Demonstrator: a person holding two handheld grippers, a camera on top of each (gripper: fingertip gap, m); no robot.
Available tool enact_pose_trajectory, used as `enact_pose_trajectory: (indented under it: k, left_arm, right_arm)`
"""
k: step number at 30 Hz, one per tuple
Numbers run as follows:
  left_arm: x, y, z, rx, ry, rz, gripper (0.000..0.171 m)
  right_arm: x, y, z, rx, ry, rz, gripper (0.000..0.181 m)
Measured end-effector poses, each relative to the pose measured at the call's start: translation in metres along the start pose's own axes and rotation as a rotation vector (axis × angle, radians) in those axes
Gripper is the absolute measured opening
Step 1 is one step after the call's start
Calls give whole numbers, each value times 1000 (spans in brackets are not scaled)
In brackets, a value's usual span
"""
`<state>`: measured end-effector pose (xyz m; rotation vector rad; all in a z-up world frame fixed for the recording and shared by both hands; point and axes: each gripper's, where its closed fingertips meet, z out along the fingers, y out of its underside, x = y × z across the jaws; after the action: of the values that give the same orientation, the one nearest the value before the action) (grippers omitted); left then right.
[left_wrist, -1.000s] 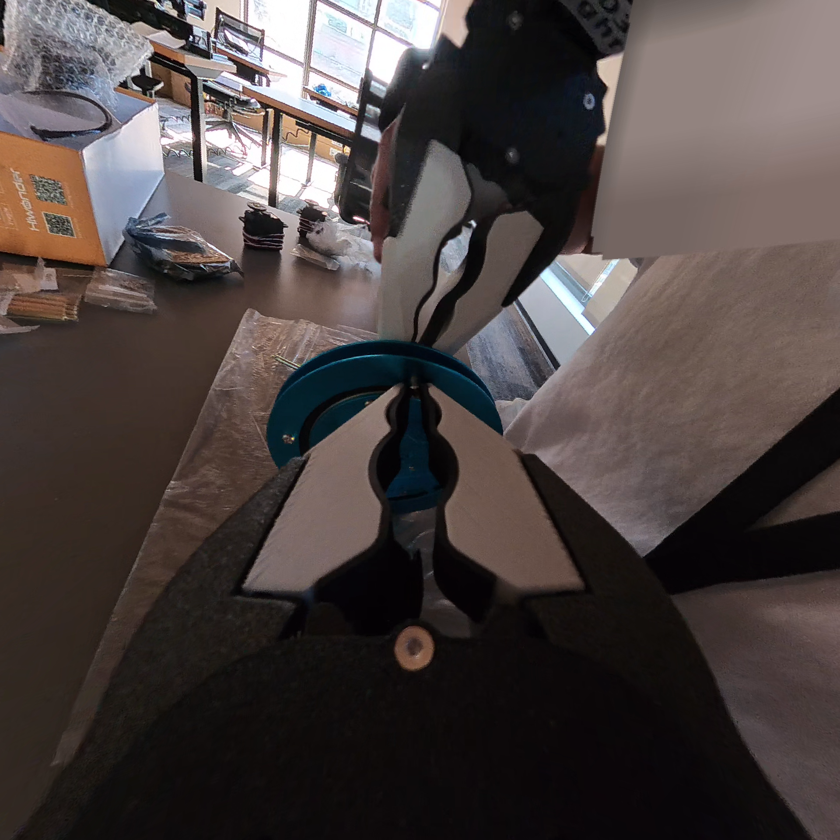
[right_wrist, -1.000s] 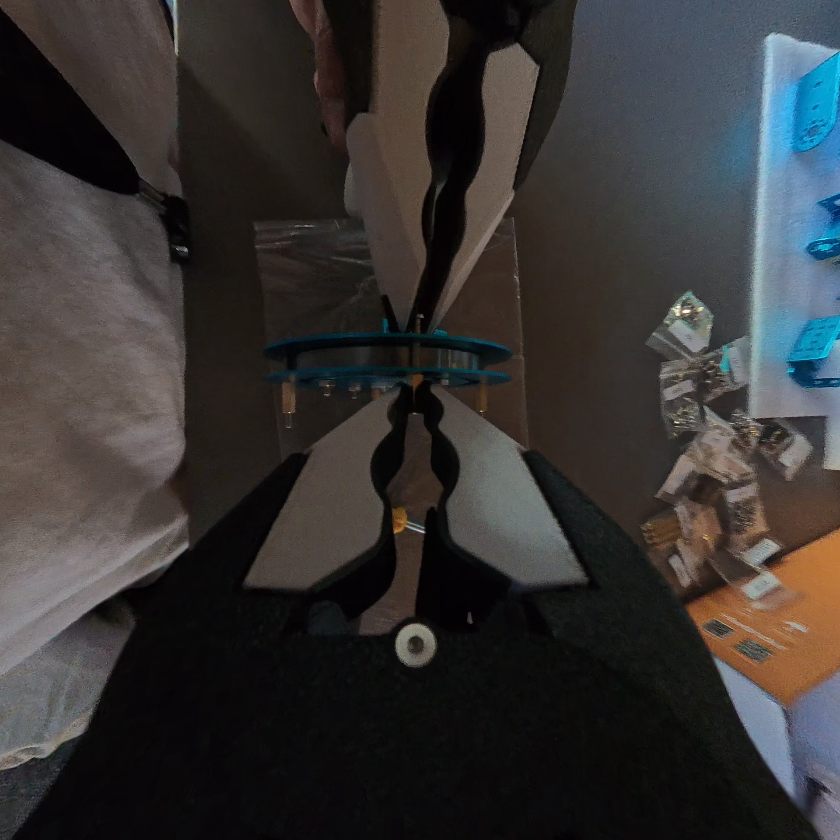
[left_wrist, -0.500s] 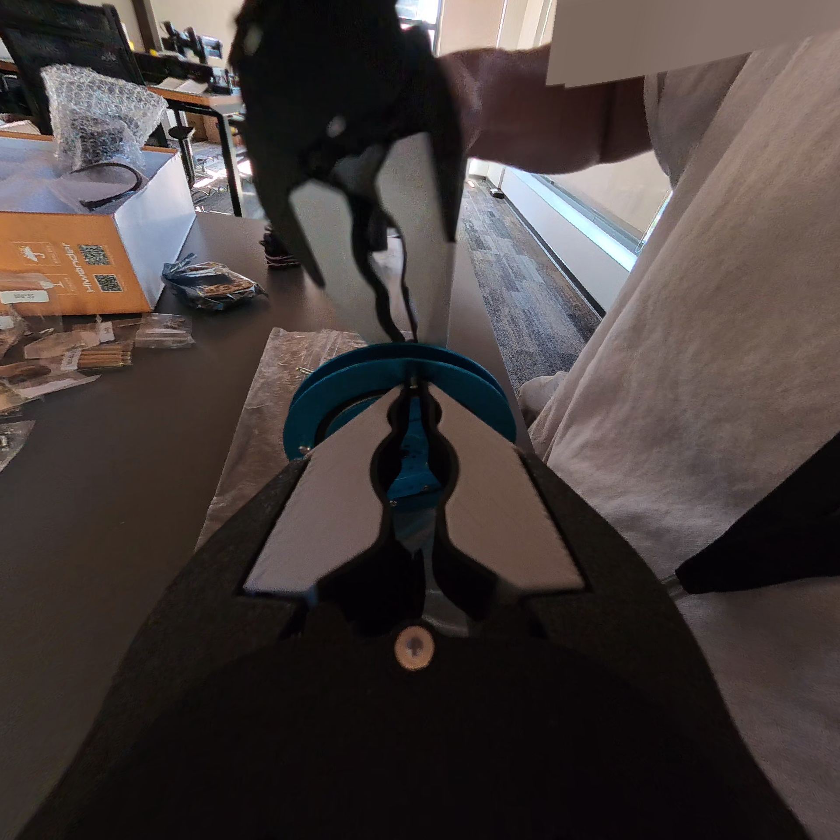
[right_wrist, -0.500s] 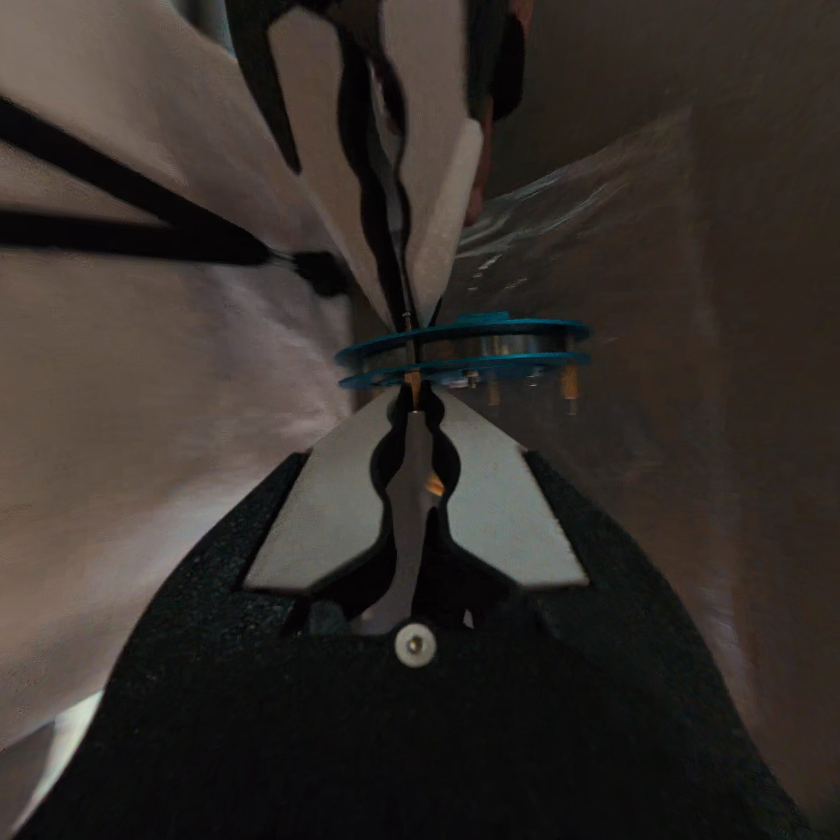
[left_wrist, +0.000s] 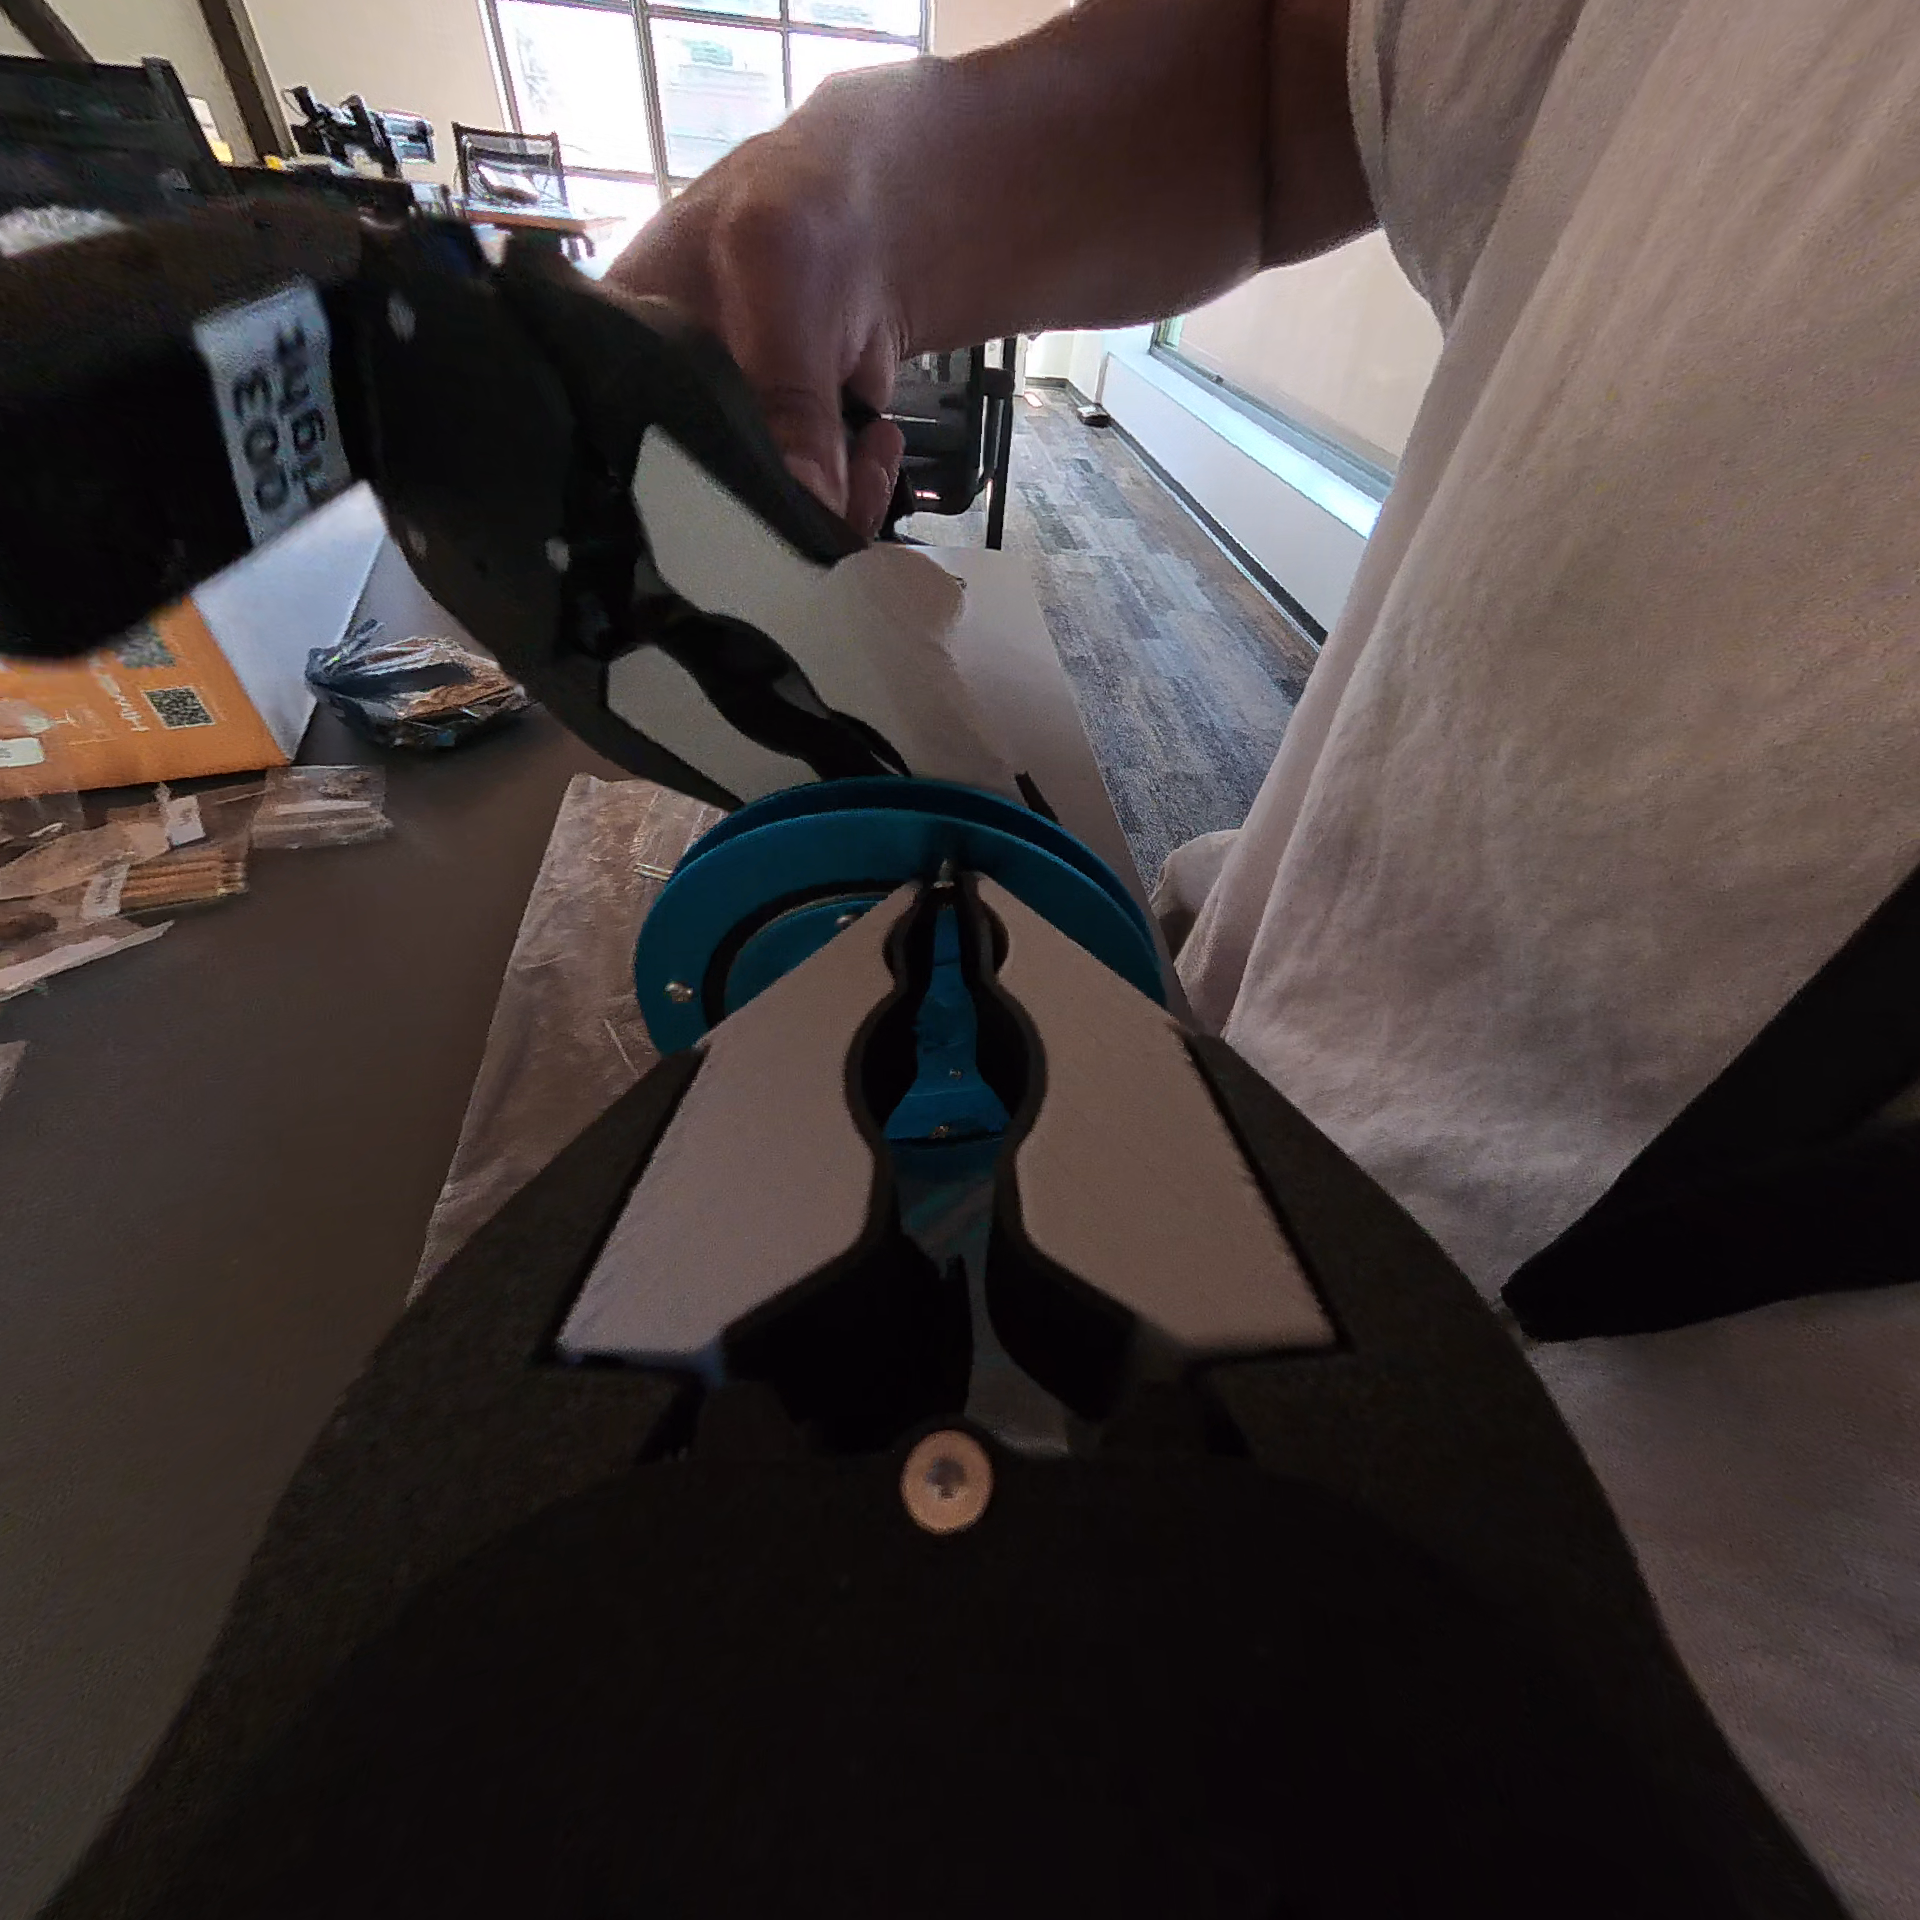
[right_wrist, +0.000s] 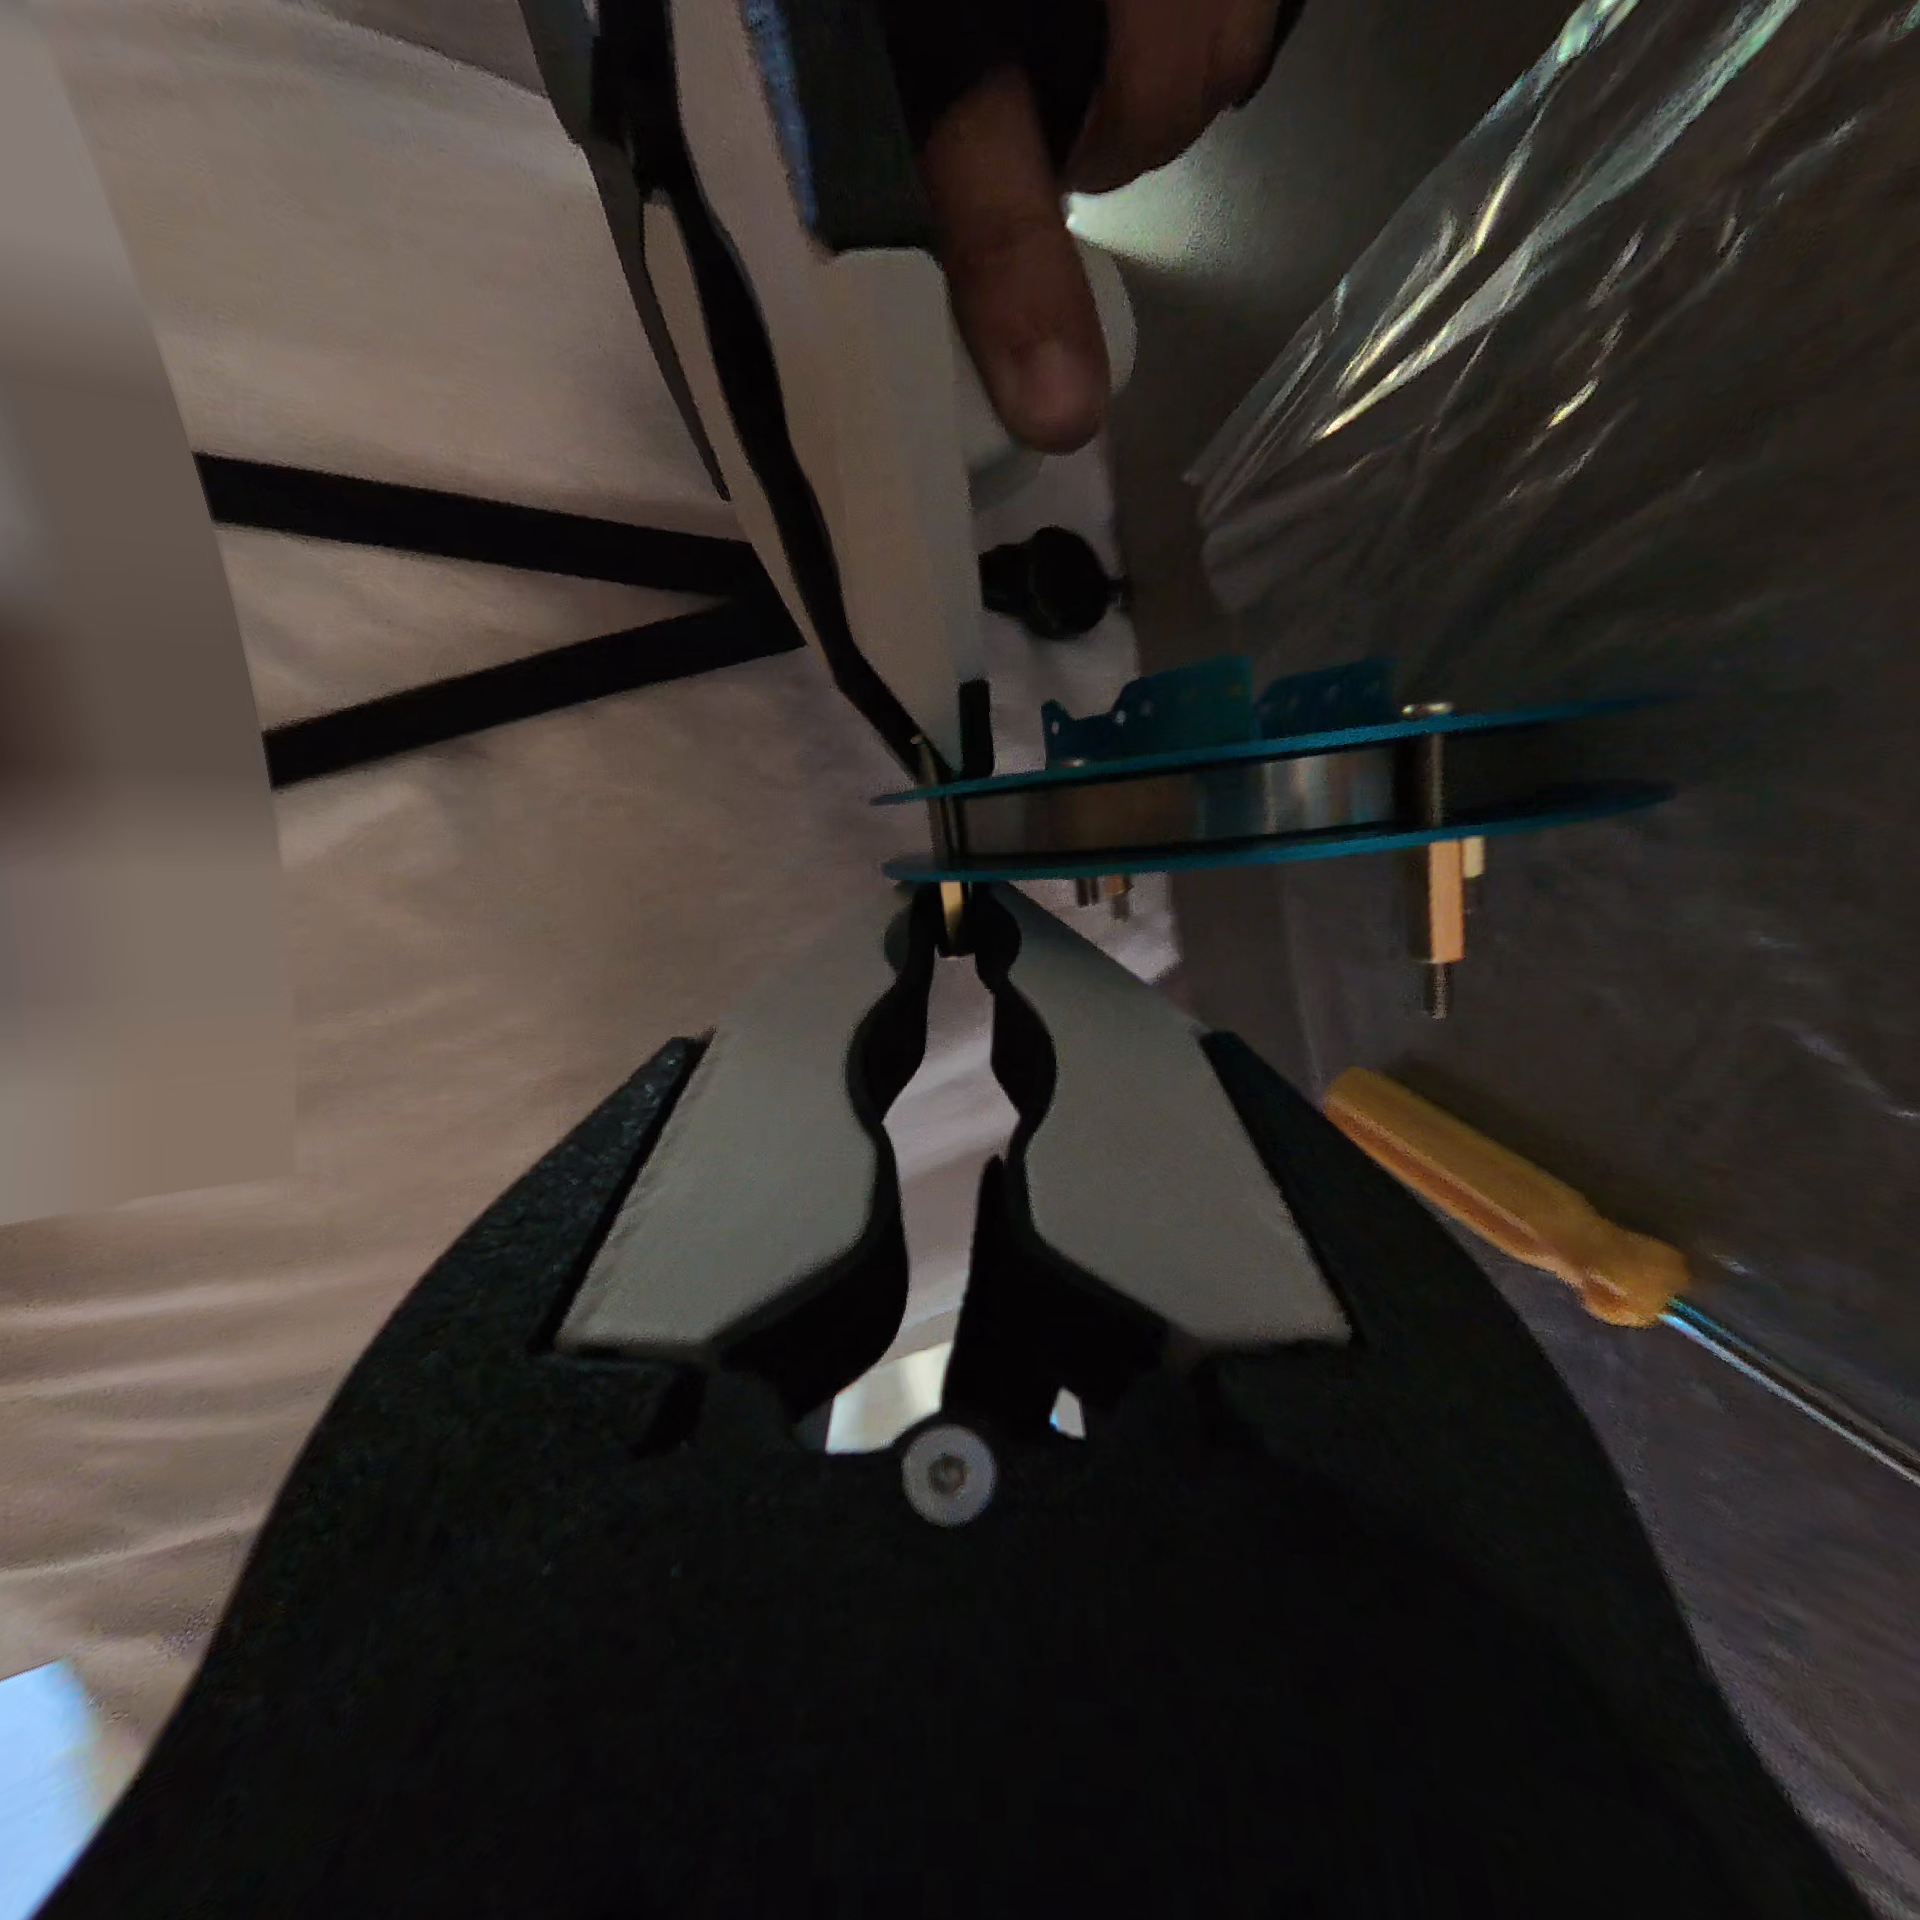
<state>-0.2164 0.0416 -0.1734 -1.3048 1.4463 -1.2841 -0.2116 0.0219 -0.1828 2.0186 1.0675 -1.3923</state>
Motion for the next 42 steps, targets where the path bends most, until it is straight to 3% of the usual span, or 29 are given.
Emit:
enact_pose_trajectory:
  k: [4,7,9,13,14,16,18,21,23,25,26,29,33,35,36,40,42]
  left_arm:
    - [-6,-1,-2,4,-13,-32,1]
    - [-3,0,-3,6,3,-26,1]
    - [2,0,-2,6,12,-5,1]
    - [0,-1,-1,-5,-24,47,0]
    - [-1,-1,-2,-7,-27,49,0]
    - [4,-1,0,-7,-8,62,1]
    - [5,-1,1,-3,0,45,1]
    - [-3,-1,-1,3,-13,-21,1]
    - [-1,-1,-2,9,10,-52,1]
    - [1,-1,-2,11,13,-36,1]
    - [2,-1,-2,11,14,-20,1]
    - [9,-1,1,2,10,49,0]
    - [9,-4,0,13,4,59,0]
    - [12,-1,2,-2,19,69,2]
    - [15,-1,3,-3,27,76,2]
    - [7,-2,1,-1,-1,49,3]
    - [8,-2,2,2,12,35,3]
  right_arm:
    - [15,-11,-13,33,508,-367,18]
    - [14,-11,-11,-37,710,-532,4]
    - [12,-7,-8,-59,618,-455,3]
    - [-1,-7,-4,80,-66,71,3]
    - [-3,-7,-4,101,-188,130,3]
    - [-5,-3,1,85,-212,118,4]
    - [0,-1,1,64,17,-68,4]
    - [11,-8,-9,75,532,-413,7]
    - [17,-9,-8,19,791,-555,7]
    - [20,-10,-11,-30,946,-642,4]
    - [20,-10,-10,-41,942,-625,3]
    - [13,-1,1,1,590,-403,2]
    - [-10,-1,5,118,-159,91,3]
    - [-11,4,11,113,-243,150,4]
    - [-10,7,14,104,-187,99,4]
    - [8,-1,0,170,365,-211,17]
    - [10,1,1,134,550,-344,15]
